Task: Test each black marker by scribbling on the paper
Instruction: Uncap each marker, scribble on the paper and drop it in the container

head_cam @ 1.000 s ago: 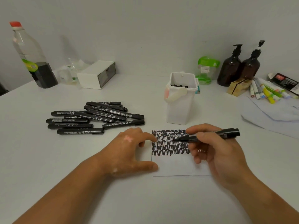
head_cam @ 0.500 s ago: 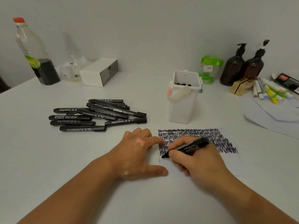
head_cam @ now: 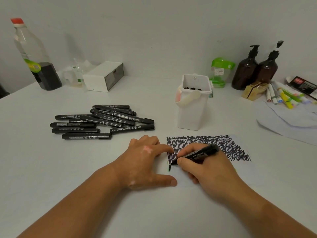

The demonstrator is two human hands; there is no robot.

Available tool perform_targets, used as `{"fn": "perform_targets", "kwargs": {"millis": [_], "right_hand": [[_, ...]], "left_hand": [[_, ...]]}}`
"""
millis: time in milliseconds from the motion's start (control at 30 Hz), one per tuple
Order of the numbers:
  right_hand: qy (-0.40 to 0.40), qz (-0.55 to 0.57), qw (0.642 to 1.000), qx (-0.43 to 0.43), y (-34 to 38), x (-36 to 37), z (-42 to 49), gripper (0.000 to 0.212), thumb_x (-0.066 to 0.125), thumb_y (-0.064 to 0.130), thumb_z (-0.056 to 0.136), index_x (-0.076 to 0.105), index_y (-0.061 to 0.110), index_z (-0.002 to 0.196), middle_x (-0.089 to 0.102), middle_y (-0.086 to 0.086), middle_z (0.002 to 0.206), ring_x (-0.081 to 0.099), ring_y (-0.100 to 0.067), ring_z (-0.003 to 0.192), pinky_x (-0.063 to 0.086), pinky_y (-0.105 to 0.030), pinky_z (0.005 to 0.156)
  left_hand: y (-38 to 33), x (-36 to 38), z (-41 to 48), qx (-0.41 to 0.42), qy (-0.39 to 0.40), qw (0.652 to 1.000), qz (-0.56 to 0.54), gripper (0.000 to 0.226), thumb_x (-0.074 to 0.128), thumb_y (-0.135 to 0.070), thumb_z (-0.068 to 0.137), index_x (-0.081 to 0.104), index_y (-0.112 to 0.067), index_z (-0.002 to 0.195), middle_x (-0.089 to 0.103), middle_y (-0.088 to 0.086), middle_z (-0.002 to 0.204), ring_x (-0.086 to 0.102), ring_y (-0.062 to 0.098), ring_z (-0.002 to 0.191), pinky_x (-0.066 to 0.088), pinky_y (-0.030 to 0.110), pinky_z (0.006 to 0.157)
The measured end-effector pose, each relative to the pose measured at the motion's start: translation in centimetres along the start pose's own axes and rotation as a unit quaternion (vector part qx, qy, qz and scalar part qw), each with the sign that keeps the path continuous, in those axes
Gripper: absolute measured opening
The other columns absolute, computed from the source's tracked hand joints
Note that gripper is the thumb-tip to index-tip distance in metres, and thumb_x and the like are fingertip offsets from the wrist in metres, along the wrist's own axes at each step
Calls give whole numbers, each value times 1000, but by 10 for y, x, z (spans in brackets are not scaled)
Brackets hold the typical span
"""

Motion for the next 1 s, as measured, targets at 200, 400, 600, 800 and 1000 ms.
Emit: {"fn": "perform_targets", "kwargs": {"millis": [200, 400, 600, 800, 1000], "right_hand": [[6, -16, 1000, -3, 0, 0, 1, 8, 74, 21, 79, 73, 29, 81, 64, 4, 52, 56, -9, 45, 43, -19, 48], [15, -30, 999, -4, 0, 0, 0, 8, 72, 28, 73, 73, 28, 81, 64, 6, 52, 55, -7, 45, 42, -18, 47], [-9, -44, 999, -3, 0, 0, 2, 5, 73, 29, 76, 71, 29, 81, 64, 6, 53, 55, -8, 46, 42, -18, 47], [-17, -7, 1000, -5, 2, -3, 1, 4, 72, 23, 78, 70, 27, 77, 63, 7, 54, 53, -9, 48, 39, -19, 46], [-53, 237, 970, 13, 5, -17, 4, 10, 72, 20, 73, 63, 16, 73, 59, -9, 56, 49, -16, 45, 34, -24, 38]], "left_hand": [[-2, -2, 0, -6, 4, 1000, -2, 83, 59, -87, 64, 46, -46, 135, 47, -16, 102, 42, 8, 103, 35, 36, 100], [-2, -2, -1, -6, 6, 1000, 2, 83, 59, -87, 64, 45, -47, 136, 47, -17, 103, 42, 7, 103, 35, 36, 100], [-1, -2, 0, -3, 6, 1000, 3, 83, 59, -87, 64, 46, -47, 135, 48, -17, 103, 43, 7, 102, 36, 37, 100], [-1, -2, 0, -1, 2, 1000, -4, 80, 61, -85, 64, 48, -47, 133, 48, -19, 101, 43, 4, 100, 35, 32, 97], [11, -11, -1, -36, -63, 961, -266, 33, 52, -36, 86, 47, -42, 118, 56, -15, 92, 47, 4, 75, 40, 17, 69]]}}
Point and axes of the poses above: each hand's wrist, its own z-axis towards the middle knuckle, its own x-axis out of the palm, y = z × x, the point moved 2 cm from there along z, towards the middle knuckle
